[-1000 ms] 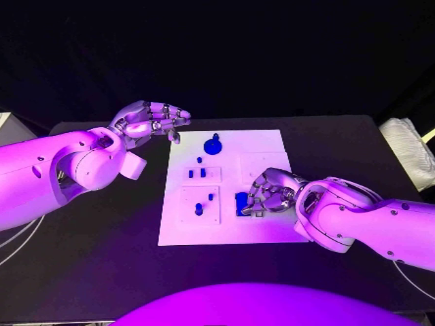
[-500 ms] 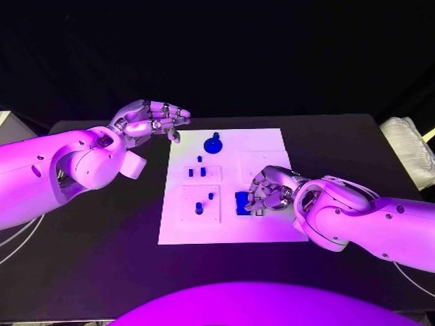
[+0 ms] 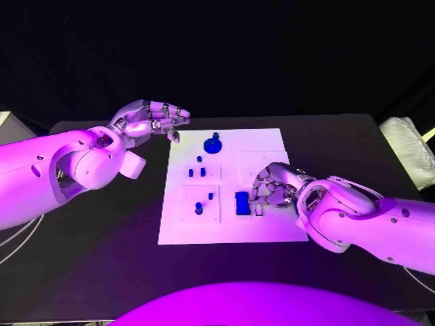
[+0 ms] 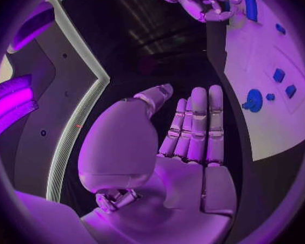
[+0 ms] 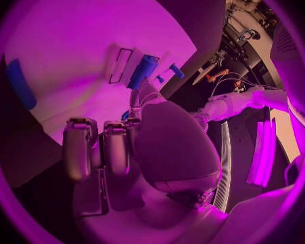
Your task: Assemble the parts on the task board
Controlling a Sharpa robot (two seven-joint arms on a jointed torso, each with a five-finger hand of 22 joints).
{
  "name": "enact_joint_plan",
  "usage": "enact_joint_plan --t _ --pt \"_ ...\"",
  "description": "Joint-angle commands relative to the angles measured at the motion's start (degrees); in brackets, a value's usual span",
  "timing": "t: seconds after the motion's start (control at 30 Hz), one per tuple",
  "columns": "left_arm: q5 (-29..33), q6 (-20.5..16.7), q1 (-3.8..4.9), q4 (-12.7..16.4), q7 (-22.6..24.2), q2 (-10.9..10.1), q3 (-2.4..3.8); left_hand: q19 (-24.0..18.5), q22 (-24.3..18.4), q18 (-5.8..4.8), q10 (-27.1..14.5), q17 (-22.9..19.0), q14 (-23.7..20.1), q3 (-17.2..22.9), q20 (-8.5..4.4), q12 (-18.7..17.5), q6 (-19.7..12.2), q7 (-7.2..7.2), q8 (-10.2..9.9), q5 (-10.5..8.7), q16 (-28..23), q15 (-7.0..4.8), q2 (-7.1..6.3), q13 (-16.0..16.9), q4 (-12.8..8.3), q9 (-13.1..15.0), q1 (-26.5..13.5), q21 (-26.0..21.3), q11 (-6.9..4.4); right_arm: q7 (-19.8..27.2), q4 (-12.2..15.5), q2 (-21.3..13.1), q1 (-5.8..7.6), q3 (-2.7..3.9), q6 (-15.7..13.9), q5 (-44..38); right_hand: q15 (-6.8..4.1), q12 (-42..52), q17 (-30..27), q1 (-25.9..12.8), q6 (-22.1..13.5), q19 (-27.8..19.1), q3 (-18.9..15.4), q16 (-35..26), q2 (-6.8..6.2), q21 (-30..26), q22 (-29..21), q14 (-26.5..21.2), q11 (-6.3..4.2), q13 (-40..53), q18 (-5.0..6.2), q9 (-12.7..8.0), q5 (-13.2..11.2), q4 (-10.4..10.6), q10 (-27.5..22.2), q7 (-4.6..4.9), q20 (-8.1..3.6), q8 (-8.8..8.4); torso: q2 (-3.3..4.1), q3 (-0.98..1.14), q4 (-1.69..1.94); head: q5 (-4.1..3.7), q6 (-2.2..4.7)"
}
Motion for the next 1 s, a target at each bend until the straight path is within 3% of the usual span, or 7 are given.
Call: enact_joint_plan --t 0.03,0.2,0.3,0.33,0.4,0.57,1.0 --pt "-0.09 0.67 0.03 0.19 0.21 -0.12 0.04 0.31 -0.07 0.77 -0.22 -0.08 -0.29 -0.16 0.09 0.16 -0.41 -0.02 0.22 -0.07 -0.04 0.08 -0.07 -0.09 0.14 0.07 0.38 -0.27 -0.03 0.37 1.07 -2.0 0.52 0.06 -1.1 1.35 0.03 -1.46 9.18 -2.12 -1.56 3.91 0.62 -0.28 -0.49 -0.64 11.6 4.7 -0.47 8.71 -0.52 -0.08 0.7 0.51 2.46 0.54 -0.27 -0.54 -0.11 -0.06 -0.08 -0.27 0.21" --pt "-0.09 0.56 0.03 0.2 0.32 -0.21 0.04 0.31 -0.07 0.77 -0.22 -0.08 -0.29 -0.16 0.09 0.16 -0.41 -0.02 0.22 -0.07 -0.04 0.08 -0.07 -0.09 0.14 0.07 0.38 -0.27 -0.03 -0.15 2.42 -5.9 1.88 0.15 -0.57 4.34 1.07 -1.81 9.17 -6.29 -4.25 3.87 1.58 -0.31 -1.49 -0.86 11.58 4.71 0.84 8.52 -0.51 -1.06 0.58 0.54 2.25 2.14 0.5 -3.29 -0.08 -0.02 -0.2 -0.59 0.39" --pt "-0.09 0.48 0.03 0.27 0.47 -0.22 0.04 0.32 -0.1 0.77 -0.28 -0.08 -0.32 -0.19 0.1 0.21 -0.4 -0.02 0.26 -0.07 -0.02 0.09 -0.03 -0.1 0.19 0.09 0.4 -0.31 -0.02 -1.13 3.07 -8.53 2.58 0.17 1.13 5.08 1.7 -2.37 8.86 -9.16 -5.05 3.75 1.85 -0.5 -2.13 -1.41 11.39 4.64 1.56 8.2 -0.41 -1.49 0.0 0.59 1.95 2.9 1.05 -4.82 -0.07 -0.1 -0.19 -1.35 0.59" --pt "-0.09 0.46 0.03 0.3 0.5 -0.22 0.04 0.32 -0.1 0.77 -0.28 -0.08 -0.32 -0.19 0.1 0.21 -0.4 -0.02 0.26 -0.07 -0.02 0.09 -0.03 -0.1 0.19 0.09 0.4 -0.31 -0.02 -1.4 3.17 -9.27 2.71 0.17 1.6 5.05 1.9 -2.71 8.57 -10.66 -5.33 3.65 1.49 -0.68 -2.43 -1.77 11.26 4.56 1.77 8.0 -0.34 -1.6 1.09 0.46 1.76 3.11 1.26 -5.37 -0.08 -0.12 -0.15 -1.53 0.6" --pt "-0.09 0.43 0.03 0.35 0.56 -0.23 0.04 0.32 -0.1 0.77 -0.28 -0.08 -0.32 -0.19 0.1 0.21 -0.4 -0.02 0.26 -0.07 -0.02 0.09 -0.03 -0.1 0.19 0.09 0.4 -0.31 -0.02 -1.83 3.2 -10.5 2.86 0.16 2.32 4.89 1.98 -2.91 8.51 -11.77 -5.19 3.64 0.83 -0.73 -2.62 -1.83 11.26 4.54 1.83 7.88 -0.32 -1.56 3.56 0.42 1.65 3.14 1.43 -5.74 -0.06 -0.1 -0.17 -1.77 0.64" --pt "-0.09 0.35 0.03 0.34 0.67 -0.29 0.04 0.33 -0.11 0.78 -0.27 -0.08 -0.32 -0.2 0.1 0.26 -0.37 -0.04 0.3 -0.06 0.0 0.09 0.01 -0.09 0.21 0.1 0.42 -0.32 -0.03 -2.8 3.2 -13.93 2.71 0.13 3.63 2.89 2.0 -3.19 8.43 -12.44 -5.02 3.6 0.31 -0.79 -2.71 -1.98 11.22 4.52 1.84 7.71 -0.29 -1.51 3.88 0.55 1.51 3.14 1.51 -5.96 0.0 0.12 -0.31 -2.18 0.9" --pt "-0.09 0.51 0.02 0.14 0.69 -0.07 0.04 0.33 -0.11 0.78 -0.27 -0.08 -0.32 -0.2 0.1 0.26 -0.37 -0.04 0.3 -0.06 0.0 0.09 0.01 -0.09 0.21 0.1 0.42 -0.32 -0.03 -3.97 2.9 -15.07 0.16 -0.01 4.51 1.28 1.81 -2.98 8.61 -13.64 -3.83 3.74 -0.42 -0.73 -1.77 -1.6 11.42 4.55 1.57 7.79 -0.35 -1.78 5.63 0.59 1.7 2.83 1.47 -6.5 -0.07 0.05 -0.22 -2.7 1.05"
